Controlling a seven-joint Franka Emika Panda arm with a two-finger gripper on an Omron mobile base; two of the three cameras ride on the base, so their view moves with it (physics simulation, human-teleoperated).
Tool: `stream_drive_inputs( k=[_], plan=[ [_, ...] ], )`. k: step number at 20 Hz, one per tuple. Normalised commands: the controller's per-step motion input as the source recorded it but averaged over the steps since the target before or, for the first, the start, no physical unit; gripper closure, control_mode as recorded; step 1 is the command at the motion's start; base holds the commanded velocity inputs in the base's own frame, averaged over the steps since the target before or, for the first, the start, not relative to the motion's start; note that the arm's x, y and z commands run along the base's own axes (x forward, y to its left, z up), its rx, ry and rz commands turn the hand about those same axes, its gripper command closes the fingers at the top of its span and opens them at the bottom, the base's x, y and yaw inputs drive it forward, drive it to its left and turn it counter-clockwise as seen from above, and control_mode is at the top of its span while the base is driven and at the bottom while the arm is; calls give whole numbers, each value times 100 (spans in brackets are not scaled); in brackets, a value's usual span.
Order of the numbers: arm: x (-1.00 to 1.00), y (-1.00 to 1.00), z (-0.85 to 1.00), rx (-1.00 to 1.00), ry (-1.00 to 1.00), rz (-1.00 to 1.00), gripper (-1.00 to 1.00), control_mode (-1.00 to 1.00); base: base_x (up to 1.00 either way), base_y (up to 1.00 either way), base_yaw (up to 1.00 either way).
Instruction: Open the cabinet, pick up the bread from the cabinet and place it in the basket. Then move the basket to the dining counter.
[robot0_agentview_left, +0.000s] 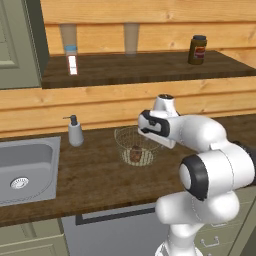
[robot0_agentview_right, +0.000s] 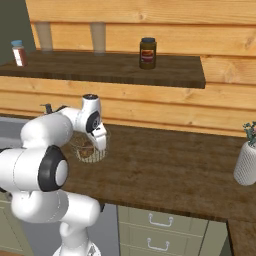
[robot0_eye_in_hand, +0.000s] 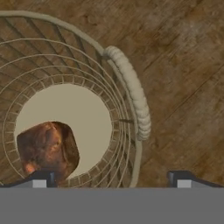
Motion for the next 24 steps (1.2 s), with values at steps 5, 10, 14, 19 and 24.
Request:
stream_drive_inputs(
  k=[5, 10, 14, 19, 24],
  plan=[
    [3, 0, -39, 0, 0, 0, -100, -100, 0, 0, 0],
    [2, 1, -31, 0, 0, 0, -100, -100, 0, 0, 0],
    [0, 10, -11, 0, 0, 0, -100, -100, 0, 0, 0],
    [0, 12, -12, 0, 0, 0, 100, -100, 0, 0, 0],
    [0, 5, -12, 0, 0, -1, 100, -100, 0, 0, 0]
  ],
)
